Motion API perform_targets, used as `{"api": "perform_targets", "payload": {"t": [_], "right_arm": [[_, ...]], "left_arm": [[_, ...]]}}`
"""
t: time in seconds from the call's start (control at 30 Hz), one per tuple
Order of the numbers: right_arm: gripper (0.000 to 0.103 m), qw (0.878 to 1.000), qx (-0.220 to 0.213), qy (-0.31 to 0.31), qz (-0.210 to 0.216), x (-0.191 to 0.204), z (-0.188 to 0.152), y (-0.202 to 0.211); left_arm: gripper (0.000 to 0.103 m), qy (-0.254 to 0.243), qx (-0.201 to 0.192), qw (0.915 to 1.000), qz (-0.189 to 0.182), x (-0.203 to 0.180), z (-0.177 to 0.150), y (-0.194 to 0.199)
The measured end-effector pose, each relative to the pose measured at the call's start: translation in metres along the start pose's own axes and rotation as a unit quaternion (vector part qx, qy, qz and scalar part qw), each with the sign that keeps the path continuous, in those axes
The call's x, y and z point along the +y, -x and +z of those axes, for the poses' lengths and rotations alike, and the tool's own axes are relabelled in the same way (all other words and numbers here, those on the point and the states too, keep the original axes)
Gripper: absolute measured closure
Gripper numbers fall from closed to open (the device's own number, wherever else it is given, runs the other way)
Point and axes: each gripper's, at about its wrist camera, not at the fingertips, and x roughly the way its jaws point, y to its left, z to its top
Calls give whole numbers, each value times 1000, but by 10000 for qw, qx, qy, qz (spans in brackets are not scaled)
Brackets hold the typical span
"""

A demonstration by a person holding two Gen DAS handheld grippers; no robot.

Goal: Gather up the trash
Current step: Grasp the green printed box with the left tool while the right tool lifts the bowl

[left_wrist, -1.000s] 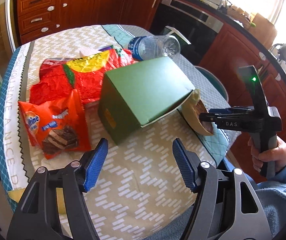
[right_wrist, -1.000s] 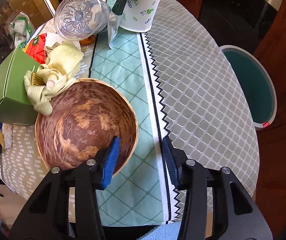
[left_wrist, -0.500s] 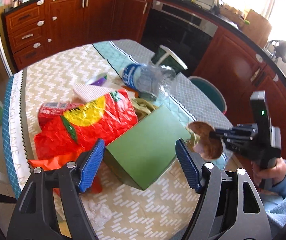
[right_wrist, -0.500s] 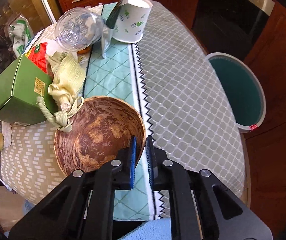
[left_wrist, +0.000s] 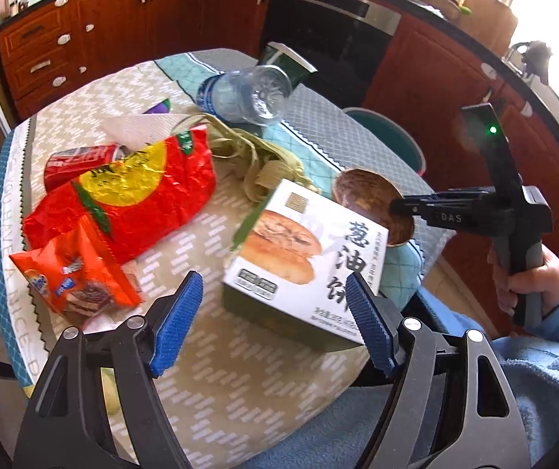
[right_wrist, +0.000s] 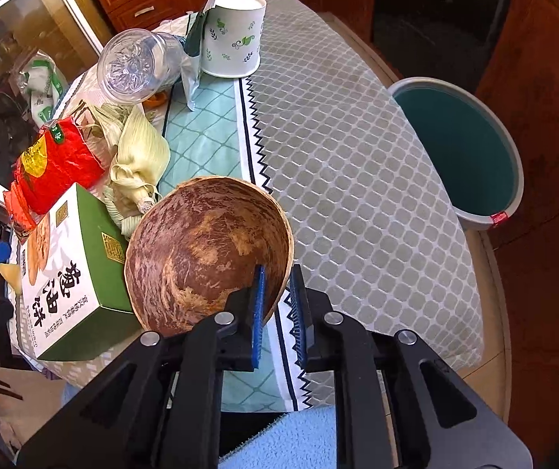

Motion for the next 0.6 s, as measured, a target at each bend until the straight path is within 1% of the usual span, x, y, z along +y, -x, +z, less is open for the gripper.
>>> {"api": "perform_targets", "payload": {"t": [0.03,0.07,0.1,0.13,0.17,0.23,0.27,0.3,0.37,0.4,0.47,0.57,0.6], "right_arm": [[86,10000,17,-23,14,-1,0,-2],[82,10000,48,-58,33,-1,0,-5],[77,9999,92,-105,91,-2,1,-9],[73,9995,161,-184,211,-3,1,-13],[66,9989,214,-270,330,-4,1,-17],[64,9988,84,-301,390,-1,2,-16],[67,9988,103,-250,413,1,4,-18],[87,9988,109,-220,424,3,4,-18],[91,9990,91,-97,422,7,6,-14],[94,9991,83,-54,411,6,6,-10],[96,9993,-5,-72,364,1,6,0],[96,9997,-195,-112,64,-11,2,15],[96,9997,-193,-131,67,-16,0,19]], "left_arm": [[20,37,9,10000,26,6,1,1],[14,58,29,10000,36,10,3,0],[11,50,76,10000,11,13,4,-3],[10,22,154,9999,-67,16,4,-7],[10,-5,254,9995,-184,17,4,-12],[9,-110,422,9983,-375,12,4,-23],[9,-231,487,9977,-422,7,4,-28],[9,-376,537,9969,-442,0,4,-34],[8,-614,595,9948,-546,-13,4,-41],[7,-695,602,9943,-538,-18,5,-43],[7,-845,555,9936,-496,-27,3,-42],[7,-762,578,9938,-573,-37,0,-46],[7,-737,589,9937,-611,-41,-2,-47]]}}
